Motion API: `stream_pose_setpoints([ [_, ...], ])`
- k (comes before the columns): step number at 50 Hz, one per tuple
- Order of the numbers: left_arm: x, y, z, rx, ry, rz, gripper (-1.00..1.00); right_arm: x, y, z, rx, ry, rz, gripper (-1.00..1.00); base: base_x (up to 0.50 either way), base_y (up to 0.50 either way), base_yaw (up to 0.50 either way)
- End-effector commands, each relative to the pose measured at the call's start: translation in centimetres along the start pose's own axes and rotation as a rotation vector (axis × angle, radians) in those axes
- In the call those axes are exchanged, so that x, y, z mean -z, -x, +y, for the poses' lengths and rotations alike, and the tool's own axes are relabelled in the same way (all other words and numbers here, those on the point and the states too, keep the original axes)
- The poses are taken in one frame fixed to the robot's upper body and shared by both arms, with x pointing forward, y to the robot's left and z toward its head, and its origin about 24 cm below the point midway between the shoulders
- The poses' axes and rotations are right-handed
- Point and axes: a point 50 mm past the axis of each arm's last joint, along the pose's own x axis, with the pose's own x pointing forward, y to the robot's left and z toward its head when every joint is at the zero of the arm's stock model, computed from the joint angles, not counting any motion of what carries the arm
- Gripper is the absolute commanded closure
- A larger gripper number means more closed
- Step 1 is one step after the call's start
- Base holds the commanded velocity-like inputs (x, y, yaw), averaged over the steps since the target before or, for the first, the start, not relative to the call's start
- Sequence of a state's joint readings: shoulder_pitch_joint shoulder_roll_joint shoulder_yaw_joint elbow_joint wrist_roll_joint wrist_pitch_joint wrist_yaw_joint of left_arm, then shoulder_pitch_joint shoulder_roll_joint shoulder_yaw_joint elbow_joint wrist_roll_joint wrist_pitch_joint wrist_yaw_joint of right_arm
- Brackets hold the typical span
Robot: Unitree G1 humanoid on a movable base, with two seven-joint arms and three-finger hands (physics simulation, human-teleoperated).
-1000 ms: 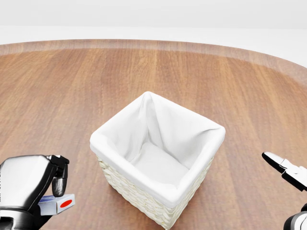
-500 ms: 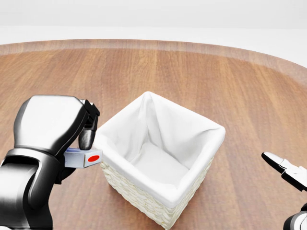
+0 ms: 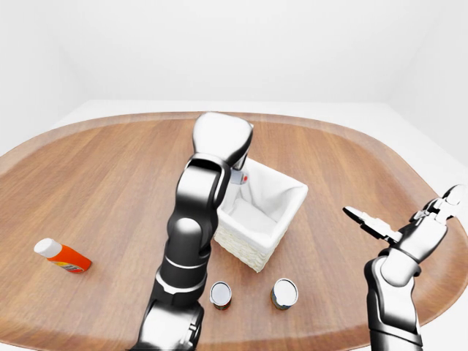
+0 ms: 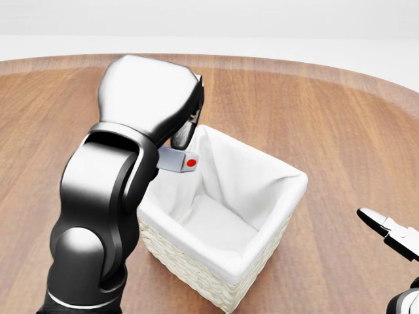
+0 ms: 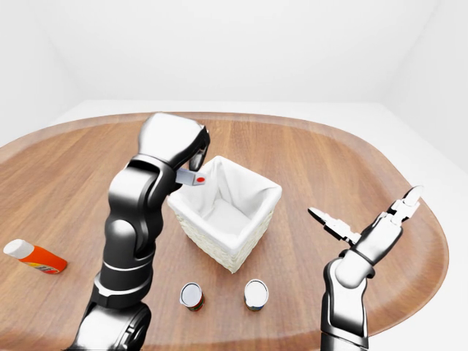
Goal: Pick up the alphabet soup and the cream cheese box, and put them in the basket.
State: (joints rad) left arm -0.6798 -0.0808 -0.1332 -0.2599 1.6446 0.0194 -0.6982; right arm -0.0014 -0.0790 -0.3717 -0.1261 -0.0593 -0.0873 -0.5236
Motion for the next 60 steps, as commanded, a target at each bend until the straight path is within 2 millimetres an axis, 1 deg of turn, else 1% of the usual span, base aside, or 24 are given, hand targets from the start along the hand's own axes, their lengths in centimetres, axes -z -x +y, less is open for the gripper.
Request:
stream_pose_setpoints([
  [1,-3.2,-3.1,-1.2,0.126,-0.037,-0.07,1.0,0.0,0.0,-0.1,0.004,-0.005,0.002,-1.0,0.0,0.0,0.0],
  [5,-4.1,-4.1,-2.1,0.189,-0.061,-0.082,1.0,-0.2,0.0,-0.2,0.007,-0.013,-0.004,-1.0,0.0,0.0,0.0],
  [10,-4.6,-5.4,-2.5,0.244,-0.084,-0.086,1.0,-0.3,0.0,-0.2,0.009,-0.017,-0.008,-1.0,0.0,0.0,0.0],
  [11,-4.9,-6.0,-3.0,0.282,-0.078,-0.104,1.0,-0.3,0.0,-0.3,0.01,-0.018,-0.007,-1.0,0.0,0.0,0.0],
  [14,-4.6,-7.0,-4.0,0.356,-0.064,-0.103,1.0,-0.3,0.0,-0.3,0.01,-0.017,-0.005,-1.0,0.0,0.0,0.0],
  [19,-5.1,-8.0,-5.2,0.395,-0.075,-0.109,1.0,-0.2,0.0,-0.2,0.009,-0.017,0.0,-1.0,0.0,0.0,0.0],
  [20,-5.0,-8.3,-6.0,0.42,-0.083,-0.108,1.0,-0.1,0.0,-0.2,0.008,-0.016,0.001,-1.0,0.0,0.0,0.0],
  [21,-5.1,-8.4,-6.0,0.421,-0.084,-0.11,1.0,-0.1,0.0,-0.2,0.008,-0.016,0.001,-1.0,0.0,0.0,0.0],
  [22,-5.1,-8.6,-6.9,0.446,-0.087,-0.114,1.0,-0.3,0.0,-0.2,0.009,-0.02,-0.006,-1.0,0.0,0.0,0.0],
  [26,-6.0,-8.7,-7.6,0.47,-0.091,-0.139,1.0,-0.3,0.0,-0.2,0.01,-0.022,-0.006,-1.0,0.0,0.0,0.0],
  [28,-6.1,-8.8,-7.9,0.481,-0.093,-0.144,1.0,-0.5,0.1,-0.2,0.01,-0.024,-0.01,-1.0,0.0,0.0,0.0],
  [30,-6.2,-8.9,-8.6,0.506,-0.093,-0.147,1.0,-0.4,0.1,-0.2,0.01,-0.024,-0.009,-1.0,0.0,0.0,0.0],
  [34,-6.4,-8.9,-9.1,0.511,-0.118,-0.155,1.0,-0.4,0.0,-0.2,0.011,-0.026,-0.007,-1.0,0.0,0.0,0.0],
  [40,-6.2,-8.8,-10.8,0.548,-0.119,-0.151,1.0,-0.4,0.1,-0.3,0.011,-0.026,-0.007,-1.0,0.0,0.0,0.0],
  [43,-6.2,-8.8,-11.1,0.55,-0.133,-0.153,1.0,-0.3,0.1,-0.3,0.013,-0.027,-0.002,-1.0,0.0,0.0,0.0],
  [46,-6.3,-8.5,-11.8,0.569,-0.153,-0.157,1.0,-0.4,0.1,-0.3,0.012,-0.027,-0.005,-1.0,0.0,0.0,0.0],
  [50,-5.8,-8.6,-12.2,0.575,-0.149,-0.145,1.0,-0.5,0.1,-0.4,0.014,-0.031,-0.01,-1.0,0.0,0.0,0.0],
  [51,-5.5,-8.6,-12.2,0.595,-0.18,-0.136,1.0,-0.6,0.1,-0.4,0.015,-0.033,-0.013,-1.0,0.0,0.0,0.0],
  [52,-5.4,-8.8,-11.9,0.584,-0.169,-0.134,1.0,-0.5,0.1,-0.4,0.015,-0.031,-0.009,-1.0,0.0,0.0,0.0],
  [57,-5.6,-8.9,-11.6,0.588,-0.165,-0.138,1.0,-0.5,0.1,-0.4,0.014,-0.031,-0.007,-1.0,0.0,0.0,0.0],
  [60,-5.8,-8.7,-12.0,0.601,-0.167,-0.142,1.0,-0.7,0.2,-0.4,0.016,-0.035,-0.015,-1.0,0.0,0.0,0.0],
])
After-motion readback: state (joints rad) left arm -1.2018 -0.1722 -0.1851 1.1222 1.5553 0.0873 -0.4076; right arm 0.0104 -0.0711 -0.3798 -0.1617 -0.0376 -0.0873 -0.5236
